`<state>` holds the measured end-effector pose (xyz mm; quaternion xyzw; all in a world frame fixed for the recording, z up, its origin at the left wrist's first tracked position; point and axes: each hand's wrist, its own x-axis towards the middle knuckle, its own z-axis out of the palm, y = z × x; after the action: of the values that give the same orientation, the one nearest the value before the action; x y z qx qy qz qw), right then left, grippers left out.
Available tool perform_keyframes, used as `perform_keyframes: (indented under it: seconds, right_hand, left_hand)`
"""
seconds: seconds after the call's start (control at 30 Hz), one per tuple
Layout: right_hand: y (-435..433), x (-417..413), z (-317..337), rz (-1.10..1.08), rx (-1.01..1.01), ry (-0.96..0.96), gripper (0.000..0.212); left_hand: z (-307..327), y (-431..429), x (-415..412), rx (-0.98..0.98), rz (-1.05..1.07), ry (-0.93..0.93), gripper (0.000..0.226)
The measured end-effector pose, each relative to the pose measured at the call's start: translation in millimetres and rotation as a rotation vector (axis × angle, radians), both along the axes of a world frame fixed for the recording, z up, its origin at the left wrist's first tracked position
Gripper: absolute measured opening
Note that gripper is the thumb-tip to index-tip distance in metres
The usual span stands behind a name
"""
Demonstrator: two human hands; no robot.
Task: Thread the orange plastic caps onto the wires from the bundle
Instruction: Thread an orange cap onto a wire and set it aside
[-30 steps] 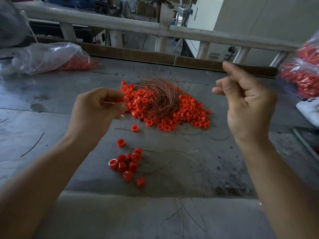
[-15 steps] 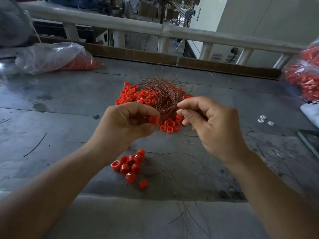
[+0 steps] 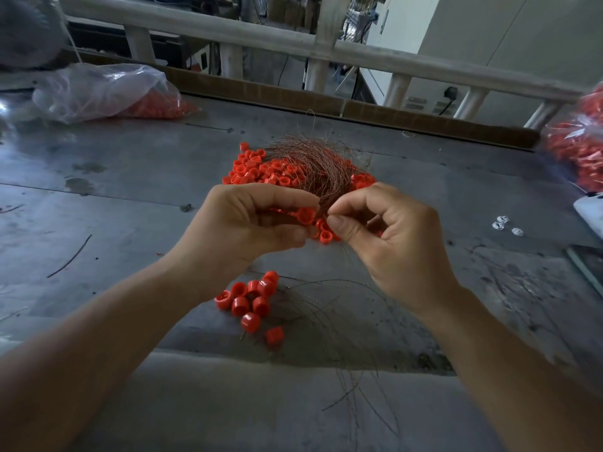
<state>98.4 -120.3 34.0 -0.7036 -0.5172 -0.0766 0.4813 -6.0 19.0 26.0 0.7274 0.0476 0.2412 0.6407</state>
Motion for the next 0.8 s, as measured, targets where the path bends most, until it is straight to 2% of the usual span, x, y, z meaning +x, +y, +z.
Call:
perform_keyframes:
  seconds: [0.33, 0.8]
  right_hand:
    - [-0.3, 2.3, -0.1, -0.054, -0.046, -0.018, 0.003]
    - [-2.4, 2.2, 1.7, -0.106, -0.019, -0.059, 0.005]
  left_hand:
    - [-0.1, 2.2, -1.4, -0.086, -0.107, -0.028, 0.031]
    - [1.3, 1.1, -1.2, -0.058, -0.113, -0.005, 0.029]
